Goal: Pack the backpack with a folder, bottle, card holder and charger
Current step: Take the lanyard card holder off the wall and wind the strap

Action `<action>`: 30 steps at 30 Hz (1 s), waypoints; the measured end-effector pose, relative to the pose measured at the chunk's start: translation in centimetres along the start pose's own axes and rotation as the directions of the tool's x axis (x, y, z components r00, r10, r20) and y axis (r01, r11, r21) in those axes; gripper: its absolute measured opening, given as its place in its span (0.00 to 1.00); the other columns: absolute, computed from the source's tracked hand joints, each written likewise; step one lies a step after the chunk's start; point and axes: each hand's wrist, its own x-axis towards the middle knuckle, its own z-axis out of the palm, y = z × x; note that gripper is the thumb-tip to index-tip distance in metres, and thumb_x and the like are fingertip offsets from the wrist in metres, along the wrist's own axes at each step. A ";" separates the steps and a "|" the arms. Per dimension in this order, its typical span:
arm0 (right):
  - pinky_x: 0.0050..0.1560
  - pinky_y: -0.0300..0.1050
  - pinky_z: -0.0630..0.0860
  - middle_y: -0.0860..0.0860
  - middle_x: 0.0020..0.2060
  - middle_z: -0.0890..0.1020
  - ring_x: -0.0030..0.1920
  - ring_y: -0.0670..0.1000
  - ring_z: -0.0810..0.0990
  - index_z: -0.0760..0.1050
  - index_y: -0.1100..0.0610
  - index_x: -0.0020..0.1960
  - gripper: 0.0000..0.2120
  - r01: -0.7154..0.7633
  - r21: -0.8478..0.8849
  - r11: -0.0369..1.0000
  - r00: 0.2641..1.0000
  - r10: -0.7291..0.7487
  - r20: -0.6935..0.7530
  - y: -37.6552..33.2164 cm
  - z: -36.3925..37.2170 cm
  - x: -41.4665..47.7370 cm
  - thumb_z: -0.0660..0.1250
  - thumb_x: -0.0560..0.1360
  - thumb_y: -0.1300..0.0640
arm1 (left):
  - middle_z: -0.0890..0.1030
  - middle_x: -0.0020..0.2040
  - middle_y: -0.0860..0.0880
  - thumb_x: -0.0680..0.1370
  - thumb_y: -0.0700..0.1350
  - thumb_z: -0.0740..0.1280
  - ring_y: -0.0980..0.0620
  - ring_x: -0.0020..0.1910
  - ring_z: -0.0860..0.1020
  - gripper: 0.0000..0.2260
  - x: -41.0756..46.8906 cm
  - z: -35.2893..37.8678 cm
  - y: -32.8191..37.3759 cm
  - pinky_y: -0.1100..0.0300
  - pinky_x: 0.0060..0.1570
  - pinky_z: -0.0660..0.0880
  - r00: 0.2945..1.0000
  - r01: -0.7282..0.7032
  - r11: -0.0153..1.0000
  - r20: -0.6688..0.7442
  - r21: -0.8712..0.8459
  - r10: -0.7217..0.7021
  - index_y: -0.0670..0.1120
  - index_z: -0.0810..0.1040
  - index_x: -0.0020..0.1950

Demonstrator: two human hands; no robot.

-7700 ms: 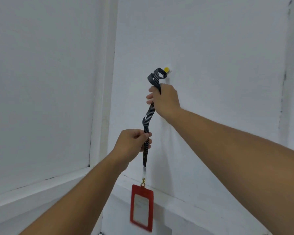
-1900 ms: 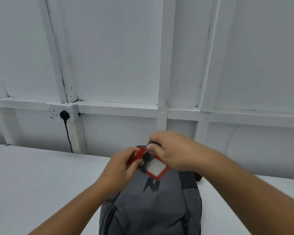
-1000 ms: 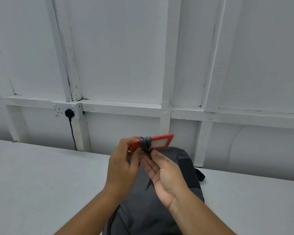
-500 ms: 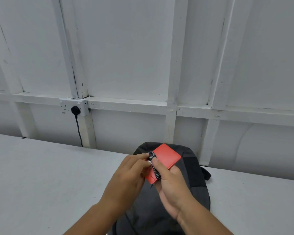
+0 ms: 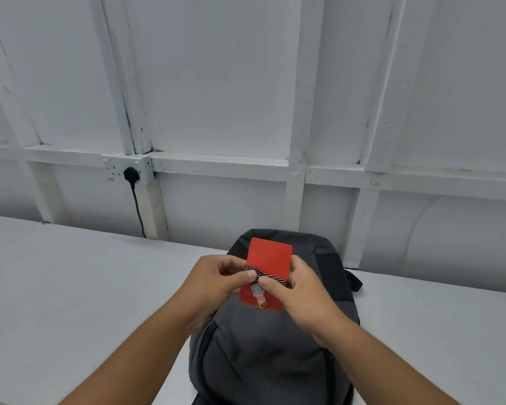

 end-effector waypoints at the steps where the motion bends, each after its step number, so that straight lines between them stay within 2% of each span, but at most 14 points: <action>1: 0.50 0.42 0.83 0.43 0.51 0.86 0.51 0.44 0.86 0.71 0.47 0.64 0.23 0.000 0.023 1.000 1.000 0.000 -0.007 0.2 -0.2 0.0 0.75 0.73 0.48 | 0.89 0.44 0.47 0.75 0.43 0.76 0.52 0.44 0.88 0.03 0.0 0.0 -0.1 0.66 0.40 0.81 1.000 0.003 1.000 -0.008 -0.002 -0.003 0.47 0.88 0.49; 3: 0.47 0.41 0.83 0.44 0.49 0.87 0.48 0.43 0.86 0.69 0.48 0.61 0.25 -0.007 0.020 1.000 0.998 0.008 -0.067 0.8 -0.4 -0.4 0.77 0.71 0.45 | 0.89 0.45 0.48 0.75 0.43 0.76 0.52 0.45 0.88 0.04 0.1 0.2 -0.5 0.66 0.40 0.80 1.000 0.010 1.000 -0.023 0.000 -0.010 0.47 0.87 0.49; 6: 0.45 0.39 0.79 0.43 0.50 0.81 0.47 0.38 0.80 0.63 0.38 0.56 0.31 -0.028 -0.130 0.991 0.983 0.003 -0.186 2.9 -0.4 -2.8 0.76 0.63 0.34 | 0.89 0.45 0.46 0.77 0.40 0.75 0.53 0.43 0.88 0.03 0.0 0.3 -0.6 0.67 0.37 0.80 0.997 0.036 0.997 -0.063 -0.066 -0.040 0.43 0.87 0.49; 7: 0.45 0.37 0.76 0.41 0.51 0.77 0.48 0.36 0.78 0.61 0.36 0.55 0.33 -0.018 -0.217 0.976 0.988 -0.016 -0.153 3.9 -0.2 -4.1 0.76 0.60 0.31 | 0.89 0.44 0.45 0.77 0.39 0.74 0.53 0.41 0.88 0.03 0.0 0.4 -0.6 0.67 0.36 0.80 0.995 0.043 0.994 -0.084 -0.103 -0.052 0.42 0.87 0.49; 9: 0.47 0.37 0.73 0.36 0.52 0.72 0.53 0.35 0.74 0.60 0.34 0.56 0.37 0.011 -0.418 0.909 0.998 0.016 0.063 5.6 0.2 -6.6 0.74 0.56 0.24 | 0.89 0.43 0.44 0.77 0.38 0.74 0.53 0.39 0.87 0.03 -0.2 0.3 -0.8 0.68 0.34 0.79 0.990 0.061 0.987 -0.116 -0.146 -0.078 0.40 0.86 0.49; 11: 0.54 0.41 0.73 0.33 0.53 0.70 0.56 0.38 0.71 0.62 0.33 0.58 0.37 0.095 -0.599 0.795 0.943 0.122 0.311 6.7 0.4 -8.0 0.72 0.56 0.22 | 0.89 0.42 0.46 0.77 0.38 0.74 0.53 0.39 0.87 0.04 -0.4 0.4 -1.3 0.67 0.34 0.80 0.987 0.087 0.984 -0.119 -0.156 -0.106 0.40 0.86 0.50; 13: 0.61 0.46 0.71 0.34 0.56 0.72 0.58 0.40 0.70 0.65 0.35 0.61 0.29 0.272 -0.701 0.659 0.889 0.106 0.445 6.9 0.5 -8.2 0.70 0.65 0.28 | 0.89 0.42 0.47 0.76 0.40 0.75 0.52 0.41 0.88 0.04 -0.6 0.4 -1.9 0.65 0.37 0.81 0.988 0.099 0.986 -0.106 -0.133 -0.114 0.41 0.86 0.50; 15: 0.63 0.48 0.70 0.38 0.58 0.76 0.60 0.43 0.72 0.70 0.40 0.64 0.23 0.384 -0.724 0.573 0.871 0.036 0.490 6.5 0.6 -8.2 0.68 0.73 0.34 | 0.89 0.44 0.47 0.76 0.41 0.76 0.51 0.45 0.88 0.04 -0.8 0.4 -2.6 0.59 0.44 0.81 0.989 0.102 0.990 -0.099 -0.094 -0.111 0.44 0.86 0.49; 18: 0.58 0.49 0.75 0.42 0.55 0.80 0.56 0.44 0.77 0.78 0.45 0.62 0.15 0.405 -0.698 0.591 0.866 -0.005 0.499 6.3 0.9 -8.3 0.67 0.77 0.41 | 0.89 0.46 0.47 0.75 0.43 0.77 0.49 0.48 0.87 0.04 -1.3 0.2 -4.0 0.55 0.50 0.81 0.992 0.090 0.994 -0.081 -0.059 -0.095 0.45 0.87 0.49; 21: 0.53 0.49 0.79 0.41 0.50 0.83 0.50 0.42 0.80 0.82 0.46 0.57 0.11 0.325 -0.654 0.683 0.898 -0.005 0.440 6.5 0.9 -8.1 0.68 0.78 0.45 | 0.89 0.46 0.49 0.76 0.44 0.76 0.51 0.47 0.87 0.05 -2.3 -0.2 -4.9 0.61 0.45 0.81 0.995 0.072 0.997 -0.071 -0.033 -0.074 0.46 0.86 0.50; 23: 0.50 0.48 0.80 0.41 0.47 0.84 0.47 0.42 0.81 0.83 0.47 0.55 0.09 0.271 -0.623 0.734 0.919 -0.006 0.393 6.1 0.5 -7.6 0.68 0.78 0.46 | 0.89 0.45 0.50 0.77 0.43 0.75 0.53 0.45 0.87 0.05 -3.4 -0.5 -4.4 0.65 0.43 0.79 0.997 0.001 1.000 -0.072 -0.012 -0.002 0.46 0.86 0.51; 25: 0.48 0.42 0.79 0.41 0.45 0.85 0.45 0.41 0.82 0.84 0.48 0.53 0.09 0.244 -0.586 0.773 0.938 -0.035 0.344 5.0 0.0 -6.8 0.68 0.79 0.47 | 0.89 0.42 0.53 0.77 0.40 0.75 0.57 0.42 0.86 0.04 -4.6 -1.2 -3.0 0.65 0.43 0.80 0.978 -0.162 0.986 -0.126 0.027 0.164 0.45 0.86 0.51; 28: 0.45 0.31 0.73 0.39 0.42 0.84 0.44 0.36 0.81 0.84 0.49 0.51 0.08 0.252 -0.595 0.763 0.955 -0.097 0.280 1.9 -1.2 -4.5 0.68 0.79 0.48 | 0.88 0.43 0.53 0.77 0.40 0.75 0.52 0.43 0.86 0.07 -6.8 -3.0 -0.5 0.56 0.48 0.83 0.845 -0.477 0.859 -0.172 0.187 0.507 0.51 0.84 0.52; 30: 0.45 0.35 0.74 0.40 0.41 0.85 0.42 0.37 0.81 0.84 0.47 0.48 0.08 0.247 -0.619 0.746 0.965 -0.132 0.226 -1.2 -2.3 -2.4 0.67 0.80 0.48 | 0.86 0.48 0.49 0.78 0.45 0.75 0.48 0.46 0.85 0.08 -8.2 -4.1 0.2 0.52 0.49 0.83 0.726 -0.600 0.704 -0.111 0.379 0.678 0.55 0.83 0.55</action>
